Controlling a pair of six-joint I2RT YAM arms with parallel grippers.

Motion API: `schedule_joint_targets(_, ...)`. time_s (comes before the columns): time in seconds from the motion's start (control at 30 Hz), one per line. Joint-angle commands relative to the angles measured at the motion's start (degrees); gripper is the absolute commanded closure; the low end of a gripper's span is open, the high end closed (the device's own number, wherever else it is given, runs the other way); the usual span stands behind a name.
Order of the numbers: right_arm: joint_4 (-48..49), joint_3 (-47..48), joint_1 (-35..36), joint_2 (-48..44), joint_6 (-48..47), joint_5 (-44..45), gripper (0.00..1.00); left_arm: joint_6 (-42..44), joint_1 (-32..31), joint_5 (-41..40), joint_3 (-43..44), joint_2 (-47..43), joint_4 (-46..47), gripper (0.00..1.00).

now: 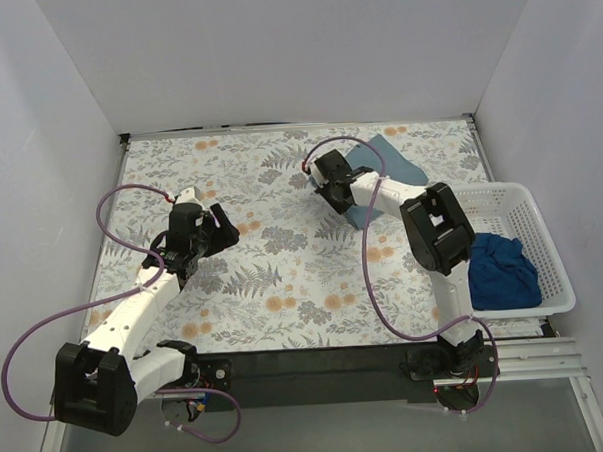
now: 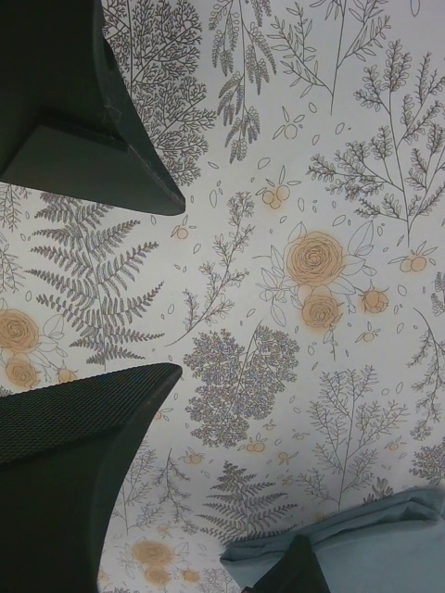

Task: Fold and stack the t-shirts
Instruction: Neatly place the folded tshirt to the corner

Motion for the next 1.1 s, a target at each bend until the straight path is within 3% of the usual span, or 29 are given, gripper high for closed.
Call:
schedule_joint_targets(0.0, -0.7, 2.4, -0.1, 3.1, -2.3, 9.3, 0.99, 0.8, 0.3, 0.1, -0.2, -1.2, 0.6, 0.36)
schedule_joint_targets(0.17, -2.1, 7.7, -3.4, 6.7, -2.0, 14.4, 0.99, 0.9, 0.3, 0.4, 0.0, -0.2, 0.7, 0.37)
schedule_joint_targets(0.67, -7.9, 27.3, -14.2, 18.2, 7.8, 18.1, 0.99, 1.5, 0.3, 0.4, 0.2, 4.4, 0.6, 0.37)
schedule_joint_targets(0.87, -10.1, 26.5, -16.1, 17.3, 12.3, 14.1, 0.99, 1.6, 0.3, 0.7, 0.5, 6.0, 0.7, 0.37)
schedule_joint_targets(1.07, -11.6, 21.3, -13.0, 12.9, 18.5, 7.3, 0.99, 1.6, 0.3, 0.8, 0.3, 5.5, 0.6, 0.37)
